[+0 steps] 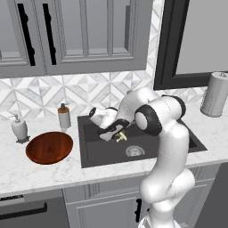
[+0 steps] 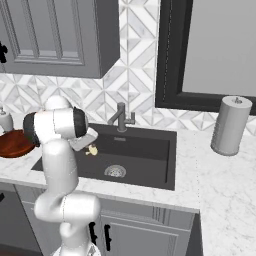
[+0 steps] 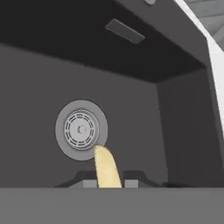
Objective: Pick the mushroom from the sink and place it in the bowl. Then pick the bowl and place it in the microwave. Then close the microwave door and press the start button.
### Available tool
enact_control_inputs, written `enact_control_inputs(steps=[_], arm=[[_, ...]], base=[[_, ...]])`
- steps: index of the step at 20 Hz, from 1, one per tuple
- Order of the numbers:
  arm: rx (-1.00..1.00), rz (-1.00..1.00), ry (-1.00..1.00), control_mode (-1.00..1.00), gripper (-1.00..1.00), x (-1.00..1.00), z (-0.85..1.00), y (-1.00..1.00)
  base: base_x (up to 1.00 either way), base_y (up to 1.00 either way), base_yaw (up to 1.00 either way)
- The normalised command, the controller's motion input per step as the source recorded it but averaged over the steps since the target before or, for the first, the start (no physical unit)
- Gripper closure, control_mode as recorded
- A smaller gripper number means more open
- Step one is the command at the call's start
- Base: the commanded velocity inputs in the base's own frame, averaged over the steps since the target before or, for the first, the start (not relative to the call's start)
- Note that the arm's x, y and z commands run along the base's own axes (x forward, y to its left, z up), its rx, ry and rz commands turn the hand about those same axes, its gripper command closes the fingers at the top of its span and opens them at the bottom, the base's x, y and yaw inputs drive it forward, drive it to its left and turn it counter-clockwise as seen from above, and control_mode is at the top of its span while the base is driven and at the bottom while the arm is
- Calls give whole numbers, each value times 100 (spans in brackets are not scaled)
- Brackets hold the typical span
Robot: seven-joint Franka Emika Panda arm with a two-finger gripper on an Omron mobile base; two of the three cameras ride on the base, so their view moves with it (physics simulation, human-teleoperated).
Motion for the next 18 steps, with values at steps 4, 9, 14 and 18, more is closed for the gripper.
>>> enact_control_inputs(steps=[4,9,14,18], arm=[[9,3,-16,-100,100,-62,100,43],[23,4,-13,-100,100,-83,100,28],[28,6,-13,-100,100,-91,100,21],[28,8,-8,-100,100,-82,100,31]], base=[[0,0,0],[0,0,0],[0,0,0],[0,0,0]])
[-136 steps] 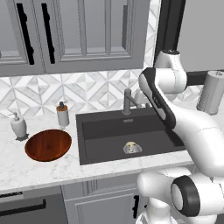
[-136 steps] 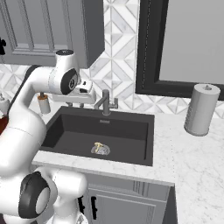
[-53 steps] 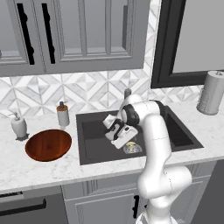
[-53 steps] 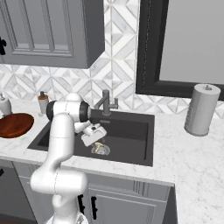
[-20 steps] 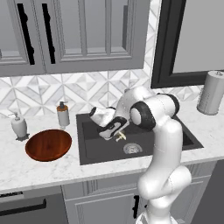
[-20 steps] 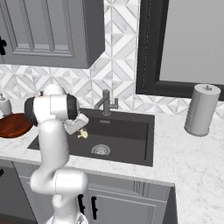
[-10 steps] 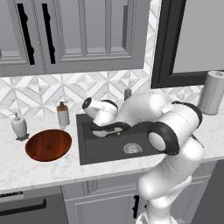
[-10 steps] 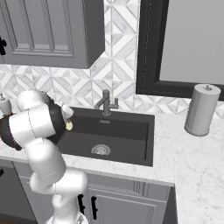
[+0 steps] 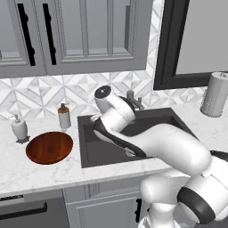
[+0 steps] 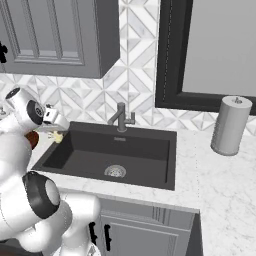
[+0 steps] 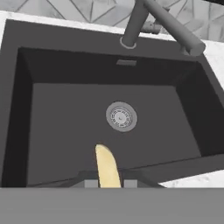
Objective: Pick the mushroom from the sink and place it in the bowl. Then pick the bowl and place it in the microwave. Then close the microwave door and press the start button.
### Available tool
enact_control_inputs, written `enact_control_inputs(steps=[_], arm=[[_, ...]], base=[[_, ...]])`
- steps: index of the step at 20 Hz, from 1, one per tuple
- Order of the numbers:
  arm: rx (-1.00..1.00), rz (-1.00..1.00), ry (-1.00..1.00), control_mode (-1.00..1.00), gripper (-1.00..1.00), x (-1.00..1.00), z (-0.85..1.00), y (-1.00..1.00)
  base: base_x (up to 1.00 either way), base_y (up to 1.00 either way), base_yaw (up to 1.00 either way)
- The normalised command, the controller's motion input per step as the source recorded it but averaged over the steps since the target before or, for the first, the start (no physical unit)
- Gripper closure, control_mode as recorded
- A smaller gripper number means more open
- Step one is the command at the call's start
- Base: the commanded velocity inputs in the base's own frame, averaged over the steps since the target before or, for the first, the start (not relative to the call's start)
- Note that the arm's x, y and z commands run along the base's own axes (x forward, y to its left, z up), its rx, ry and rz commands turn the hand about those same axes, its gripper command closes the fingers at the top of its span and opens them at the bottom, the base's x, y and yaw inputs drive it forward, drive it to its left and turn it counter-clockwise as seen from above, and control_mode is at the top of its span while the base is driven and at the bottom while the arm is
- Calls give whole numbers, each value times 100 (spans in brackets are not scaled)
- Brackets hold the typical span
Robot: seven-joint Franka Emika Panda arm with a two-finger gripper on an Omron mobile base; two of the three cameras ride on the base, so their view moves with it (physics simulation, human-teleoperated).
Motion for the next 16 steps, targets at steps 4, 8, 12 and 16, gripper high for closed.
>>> enact_control_inputs(steps=[4,8,12,16], arm=[[27,17,2,-100,100,-46,76,65],[20,25,14,-100,100,1,26,96],[10,29,19,-100,100,0,2,100],[1,15,10,-100,100,1,0,100]], base=[[0,0,0],[0,0,0],[0,0,0],[0,0,0]])
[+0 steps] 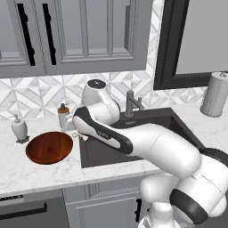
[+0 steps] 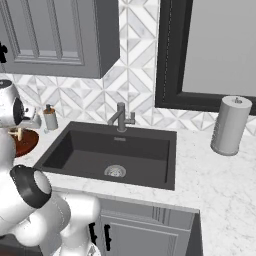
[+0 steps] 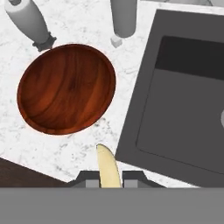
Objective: Pick the mushroom from the sink and place it in the bowl. Then pick the bowl and place it in the microwave. Then close the microwave door and press the start button.
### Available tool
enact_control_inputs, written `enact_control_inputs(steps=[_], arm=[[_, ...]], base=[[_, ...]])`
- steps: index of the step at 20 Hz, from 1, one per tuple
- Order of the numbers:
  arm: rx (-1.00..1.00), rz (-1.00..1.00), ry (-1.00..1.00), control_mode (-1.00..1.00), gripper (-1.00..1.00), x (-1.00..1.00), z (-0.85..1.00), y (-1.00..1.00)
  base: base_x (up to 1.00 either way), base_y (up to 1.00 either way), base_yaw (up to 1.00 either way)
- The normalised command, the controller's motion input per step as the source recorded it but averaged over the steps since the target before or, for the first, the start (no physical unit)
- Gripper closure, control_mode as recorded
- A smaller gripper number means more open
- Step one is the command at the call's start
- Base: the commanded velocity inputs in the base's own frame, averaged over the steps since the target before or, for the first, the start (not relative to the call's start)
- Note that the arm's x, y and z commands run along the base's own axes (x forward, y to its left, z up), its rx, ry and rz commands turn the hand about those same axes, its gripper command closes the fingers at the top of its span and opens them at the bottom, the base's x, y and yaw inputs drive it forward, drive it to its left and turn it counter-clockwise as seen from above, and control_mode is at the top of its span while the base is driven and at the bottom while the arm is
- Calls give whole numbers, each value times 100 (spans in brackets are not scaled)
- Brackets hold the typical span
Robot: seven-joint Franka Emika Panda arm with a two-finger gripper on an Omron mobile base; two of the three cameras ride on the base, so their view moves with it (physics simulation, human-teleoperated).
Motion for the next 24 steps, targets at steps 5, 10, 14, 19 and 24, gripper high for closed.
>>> enact_control_inputs(steps=[5,10,14,19,24], arm=[[0,5,12,-100,100,17,-36,83],[0,3,2,-100,100,18,-62,24],[0,1,0,-100,100,26,-59,7],[0,0,0,-100,100,43,-44,18],[0,0,0,-100,-100,39,-22,25]], base=[[0,0,0],[0,0,0],[0,0,0],[0,0,0],[0,0,0]])
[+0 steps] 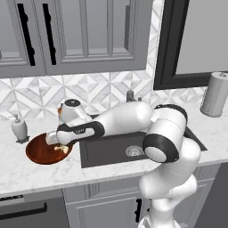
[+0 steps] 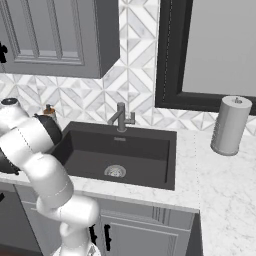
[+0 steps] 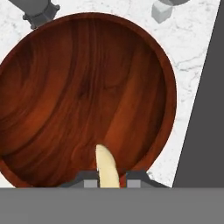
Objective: Pick the mushroom from the sink and place it in the bowl. Then pick the bowl and place it in the microwave. Then close the microwave door and press the start button.
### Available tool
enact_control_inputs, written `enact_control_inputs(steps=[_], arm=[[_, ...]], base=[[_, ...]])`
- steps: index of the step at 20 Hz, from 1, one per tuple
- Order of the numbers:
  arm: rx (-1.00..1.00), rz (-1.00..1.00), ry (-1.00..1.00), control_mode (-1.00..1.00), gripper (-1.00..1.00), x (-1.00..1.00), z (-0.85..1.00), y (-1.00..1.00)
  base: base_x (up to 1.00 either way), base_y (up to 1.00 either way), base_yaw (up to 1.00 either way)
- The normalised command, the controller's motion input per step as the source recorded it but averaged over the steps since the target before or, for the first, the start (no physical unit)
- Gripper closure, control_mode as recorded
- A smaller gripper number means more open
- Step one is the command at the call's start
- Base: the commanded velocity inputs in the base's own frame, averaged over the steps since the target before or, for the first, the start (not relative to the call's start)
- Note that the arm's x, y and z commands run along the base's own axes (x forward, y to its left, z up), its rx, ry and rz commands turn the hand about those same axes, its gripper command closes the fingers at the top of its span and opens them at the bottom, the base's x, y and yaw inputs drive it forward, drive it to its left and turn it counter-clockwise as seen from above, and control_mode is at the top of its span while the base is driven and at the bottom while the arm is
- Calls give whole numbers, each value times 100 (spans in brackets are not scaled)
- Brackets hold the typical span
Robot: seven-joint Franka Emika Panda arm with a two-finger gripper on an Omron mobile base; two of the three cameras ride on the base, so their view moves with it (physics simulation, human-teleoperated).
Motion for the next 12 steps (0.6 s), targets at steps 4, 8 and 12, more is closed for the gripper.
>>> enact_control_inputs(steps=[4,8,12], arm=[[1,0,0,-100,-100,5,3,7],[9,0,0,-100,-100,0,25,-5],[13,0,0,-100,-100,-7,26,-31]], base=[[0,0,0],[0,0,0],[0,0,0]])
